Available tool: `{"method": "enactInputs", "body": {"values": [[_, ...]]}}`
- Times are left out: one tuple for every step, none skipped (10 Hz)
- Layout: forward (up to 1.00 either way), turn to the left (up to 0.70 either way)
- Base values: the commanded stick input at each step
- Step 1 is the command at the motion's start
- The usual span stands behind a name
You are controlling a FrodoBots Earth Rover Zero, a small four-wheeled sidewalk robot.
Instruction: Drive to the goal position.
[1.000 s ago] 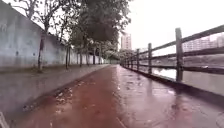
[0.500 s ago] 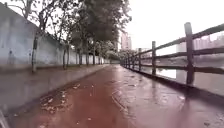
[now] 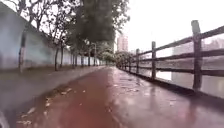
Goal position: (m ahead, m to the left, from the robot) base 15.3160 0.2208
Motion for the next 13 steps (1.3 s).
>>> {"method": "enactInputs", "body": {"values": [[1.00, 0.00], [1.00, 0.00], [1.00, 0.00], [1.00, 0.00], [1.00, 0.00], [1.00, 0.00], [1.00, 0.00], [1.00, 0.00], [1.00, 0.00], [1.00, 0.00], [1.00, 0.00], [1.00, 0.00], [1.00, 0.00]]}}
